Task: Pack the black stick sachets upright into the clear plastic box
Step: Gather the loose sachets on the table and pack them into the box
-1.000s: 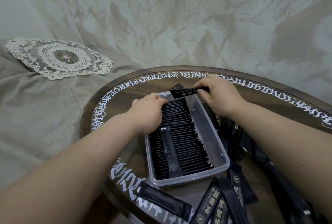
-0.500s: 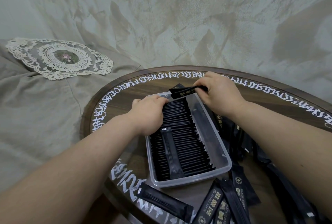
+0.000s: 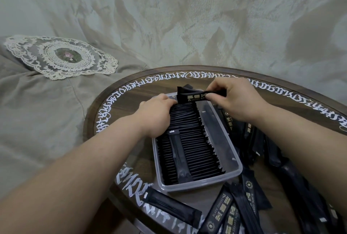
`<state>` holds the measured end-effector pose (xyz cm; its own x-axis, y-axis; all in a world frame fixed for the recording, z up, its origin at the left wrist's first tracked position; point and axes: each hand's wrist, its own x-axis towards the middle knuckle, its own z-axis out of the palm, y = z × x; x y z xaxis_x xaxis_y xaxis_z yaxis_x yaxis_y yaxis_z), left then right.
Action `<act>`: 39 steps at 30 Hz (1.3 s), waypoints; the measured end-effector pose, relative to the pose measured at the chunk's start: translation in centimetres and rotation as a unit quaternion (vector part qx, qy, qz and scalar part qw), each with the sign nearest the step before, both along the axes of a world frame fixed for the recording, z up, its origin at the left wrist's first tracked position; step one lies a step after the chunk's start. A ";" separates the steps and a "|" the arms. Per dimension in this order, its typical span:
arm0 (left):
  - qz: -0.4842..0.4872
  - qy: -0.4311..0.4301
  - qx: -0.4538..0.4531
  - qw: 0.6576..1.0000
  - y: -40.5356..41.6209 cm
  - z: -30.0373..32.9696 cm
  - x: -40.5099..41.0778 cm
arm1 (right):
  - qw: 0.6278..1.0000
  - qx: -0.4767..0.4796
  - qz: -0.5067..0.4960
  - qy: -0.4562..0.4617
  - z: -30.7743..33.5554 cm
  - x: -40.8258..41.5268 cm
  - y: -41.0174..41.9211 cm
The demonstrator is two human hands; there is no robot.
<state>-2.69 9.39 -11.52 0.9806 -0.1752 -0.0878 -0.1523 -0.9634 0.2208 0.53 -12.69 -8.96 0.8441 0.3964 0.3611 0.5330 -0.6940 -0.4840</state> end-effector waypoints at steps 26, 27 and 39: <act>0.005 -0.036 -0.046 0.998 0.3 -1.1 0.5 | 0.977 -0.204 0.012 -0.054 0.3 4.1 3.8; 0.005 -0.041 -0.048 0.998 0.2 -1.0 0.4 | 0.979 -0.198 0.020 -0.045 0.1 4.1 4.1; 0.260 -0.169 -0.318 0.896 2.1 -1.1 0.7 | 0.986 -0.168 -0.021 -0.006 -0.8 3.4 4.1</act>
